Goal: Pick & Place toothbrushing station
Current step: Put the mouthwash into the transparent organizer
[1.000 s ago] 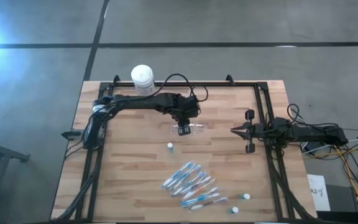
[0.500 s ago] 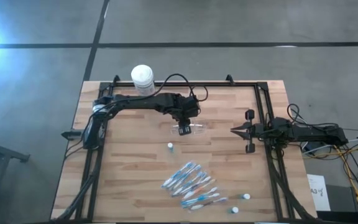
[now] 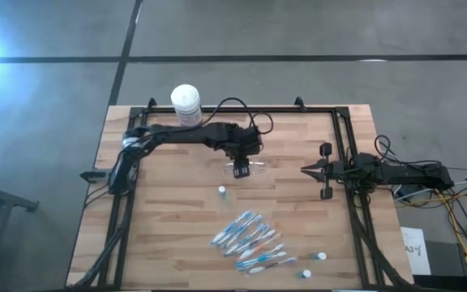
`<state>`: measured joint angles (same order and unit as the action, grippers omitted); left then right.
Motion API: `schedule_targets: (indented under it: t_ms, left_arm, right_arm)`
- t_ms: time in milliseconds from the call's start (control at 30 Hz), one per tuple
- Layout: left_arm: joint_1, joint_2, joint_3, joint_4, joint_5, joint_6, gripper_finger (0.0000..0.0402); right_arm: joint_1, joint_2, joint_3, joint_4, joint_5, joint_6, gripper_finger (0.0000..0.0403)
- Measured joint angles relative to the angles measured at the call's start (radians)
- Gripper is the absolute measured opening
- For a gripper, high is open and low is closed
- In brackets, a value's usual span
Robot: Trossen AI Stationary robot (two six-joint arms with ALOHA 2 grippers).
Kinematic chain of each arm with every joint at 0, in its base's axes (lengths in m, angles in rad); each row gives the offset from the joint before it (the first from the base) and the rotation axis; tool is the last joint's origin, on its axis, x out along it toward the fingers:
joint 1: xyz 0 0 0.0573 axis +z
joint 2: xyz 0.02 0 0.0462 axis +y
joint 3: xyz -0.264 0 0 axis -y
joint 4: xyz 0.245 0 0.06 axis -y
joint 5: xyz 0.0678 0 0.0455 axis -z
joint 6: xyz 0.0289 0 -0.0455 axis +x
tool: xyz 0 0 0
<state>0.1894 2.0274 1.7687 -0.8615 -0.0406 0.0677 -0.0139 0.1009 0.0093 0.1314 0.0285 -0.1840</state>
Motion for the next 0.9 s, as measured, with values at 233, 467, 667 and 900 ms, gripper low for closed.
schedule_targets:
  t_ms: [233,467,667,900]
  left_arm:
    - [-0.011,-0.027,0.156,-0.218,-0.004,-0.021,0.0156]
    - [-0.061,-0.154,0.188,-0.299,-0.03,-0.046,0.0151]
    - [-0.125,-0.307,0.086,-0.234,-0.083,-0.072,0.0114]
    - [-0.196,-0.521,-0.195,-0.033,-0.111,-0.079,0.0009]
  right_arm:
    - [0.0,0.0,0.0,0.0,0.0,0.0,0.0028]
    - [0.0,0.0,0.0,0.0,0.0,0.0,0.0028]
    - [0.0,0.0,0.0,0.0,0.0,0.0,0.0028]
    - [0.0,0.0,0.0,0.0,0.0,0.0,0.0028]
